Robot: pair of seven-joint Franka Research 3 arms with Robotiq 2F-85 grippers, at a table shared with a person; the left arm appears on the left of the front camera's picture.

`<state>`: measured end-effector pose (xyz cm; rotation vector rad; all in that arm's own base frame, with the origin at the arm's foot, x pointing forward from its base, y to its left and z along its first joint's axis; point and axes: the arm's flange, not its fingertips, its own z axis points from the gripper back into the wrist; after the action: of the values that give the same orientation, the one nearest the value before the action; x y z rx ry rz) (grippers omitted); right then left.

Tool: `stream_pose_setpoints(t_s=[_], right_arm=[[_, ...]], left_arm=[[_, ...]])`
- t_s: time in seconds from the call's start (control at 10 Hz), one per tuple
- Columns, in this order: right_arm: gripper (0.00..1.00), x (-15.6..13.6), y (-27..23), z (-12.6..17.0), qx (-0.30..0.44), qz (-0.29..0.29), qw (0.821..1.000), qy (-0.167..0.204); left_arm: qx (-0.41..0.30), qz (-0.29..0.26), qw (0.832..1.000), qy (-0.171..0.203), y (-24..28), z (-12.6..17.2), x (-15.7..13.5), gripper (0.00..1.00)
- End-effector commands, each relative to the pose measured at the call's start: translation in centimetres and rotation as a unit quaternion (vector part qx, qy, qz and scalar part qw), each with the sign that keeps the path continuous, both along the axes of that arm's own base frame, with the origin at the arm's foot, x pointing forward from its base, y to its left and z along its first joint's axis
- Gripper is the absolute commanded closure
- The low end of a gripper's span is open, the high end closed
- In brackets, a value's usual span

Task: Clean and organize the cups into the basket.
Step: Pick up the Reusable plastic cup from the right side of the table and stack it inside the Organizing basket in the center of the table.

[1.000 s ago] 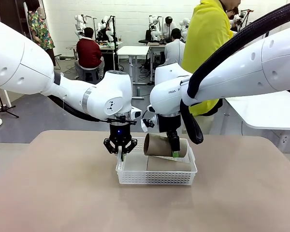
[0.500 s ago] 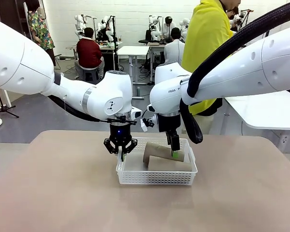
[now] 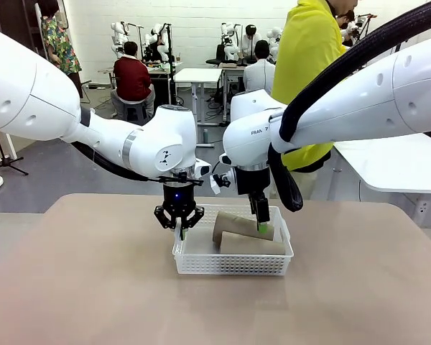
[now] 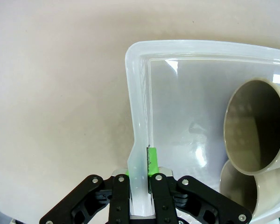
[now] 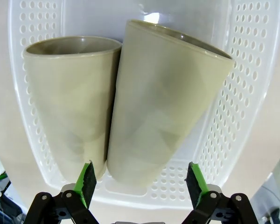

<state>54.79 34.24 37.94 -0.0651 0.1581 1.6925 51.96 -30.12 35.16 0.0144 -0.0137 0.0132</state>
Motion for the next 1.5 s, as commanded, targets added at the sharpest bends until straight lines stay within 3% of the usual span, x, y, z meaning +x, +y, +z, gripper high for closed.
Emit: stream_pose_setpoints(t_s=[0.0, 0.4, 0.6, 0.8, 1.1, 1.4], right_arm=[[0.0, -0.8, -1.1, 1.3, -0.003, -0.006, 1.0, 0.003], [0.0, -1.3, -3.3, 1.8, 0.009, -0.01, 1.0, 0.016], [0.0, -2.2, -5.7, 2.9, 0.055, -0.014, 0.998, 0.022], [0.0, -5.3, -10.0, 6.0, 0.118, -0.027, 0.992, -0.016], [0.0, -10.4, -17.0, 10.2, 0.237, -0.023, 0.97, -0.059], [0.0, -11.6, -25.1, 10.7, 0.333, -0.054, 0.939, -0.063]], left_arm=[[0.003, -0.002, 1.0, 0.002, -0.1, -0.2, -0.2, 1.0], [0.003, -0.002, 1.0, 0.002, -0.1, -0.2, -0.2, 1.0], [0.003, -0.002, 1.0, 0.002, -0.1, -0.2, -0.2, 1.0], [0.003, -0.002, 1.0, 0.002, -0.1, -0.2, -0.2, 1.0], [0.003, -0.002, 1.0, 0.002, -0.1, -0.2, -0.2, 1.0], [0.003, -0.002, 1.0, 0.002, -0.1, -0.2, -0.2, 1.0]])
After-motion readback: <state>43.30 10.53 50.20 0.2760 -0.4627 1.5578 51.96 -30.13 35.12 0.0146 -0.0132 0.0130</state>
